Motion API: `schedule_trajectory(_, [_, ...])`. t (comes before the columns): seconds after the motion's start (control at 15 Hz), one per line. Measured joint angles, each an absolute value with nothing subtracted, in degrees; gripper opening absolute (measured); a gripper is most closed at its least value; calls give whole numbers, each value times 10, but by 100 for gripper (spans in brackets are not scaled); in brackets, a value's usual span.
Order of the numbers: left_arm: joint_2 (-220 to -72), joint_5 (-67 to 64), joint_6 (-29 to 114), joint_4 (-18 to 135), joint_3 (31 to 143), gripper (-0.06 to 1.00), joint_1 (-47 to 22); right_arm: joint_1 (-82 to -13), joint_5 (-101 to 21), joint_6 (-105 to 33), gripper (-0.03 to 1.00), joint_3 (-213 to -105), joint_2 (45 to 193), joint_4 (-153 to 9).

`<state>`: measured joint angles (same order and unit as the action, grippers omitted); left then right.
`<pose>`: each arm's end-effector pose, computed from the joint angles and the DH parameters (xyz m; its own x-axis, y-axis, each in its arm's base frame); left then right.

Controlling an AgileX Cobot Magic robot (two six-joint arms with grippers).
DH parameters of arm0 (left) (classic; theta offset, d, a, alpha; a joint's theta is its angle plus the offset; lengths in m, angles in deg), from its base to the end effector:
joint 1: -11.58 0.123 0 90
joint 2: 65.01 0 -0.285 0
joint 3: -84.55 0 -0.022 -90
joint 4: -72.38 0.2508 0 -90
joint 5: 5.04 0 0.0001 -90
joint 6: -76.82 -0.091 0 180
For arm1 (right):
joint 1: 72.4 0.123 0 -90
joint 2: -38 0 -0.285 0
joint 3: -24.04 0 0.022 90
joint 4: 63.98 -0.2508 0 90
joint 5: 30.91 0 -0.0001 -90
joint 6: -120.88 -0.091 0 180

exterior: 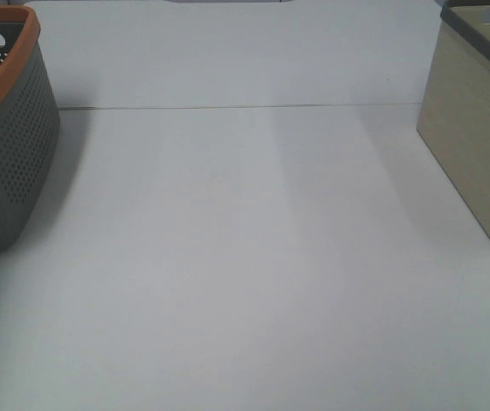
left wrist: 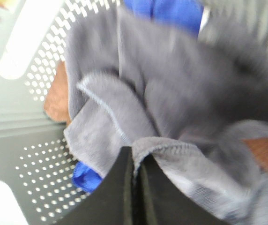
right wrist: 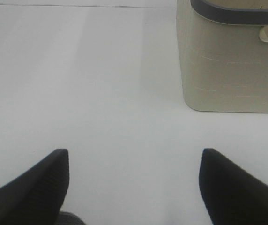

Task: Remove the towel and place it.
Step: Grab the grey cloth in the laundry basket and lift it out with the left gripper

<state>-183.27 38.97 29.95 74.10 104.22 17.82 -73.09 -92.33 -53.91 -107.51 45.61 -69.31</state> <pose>0.4386 0.0499 0.2860 -0.6175 0.6812 -0.3934 0.5068 0.7270 0.4633 -0.0061 0.0075 0.2772 -0.4565 -0.0407 -0.8888 -0.0817 0.9967 -0.0037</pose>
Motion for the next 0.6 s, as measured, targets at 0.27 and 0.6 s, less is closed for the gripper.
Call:
schedule_trajectory(0.27, [-1764, 454, 324, 659, 1042, 0, 178, -731, -923, -539, 76, -1075, 456, -693])
schedule_trajectory(0.6, [-1673, 527, 329, 597, 1042, 0, 178, -731, -923, -539, 76, -1075, 456, -693])
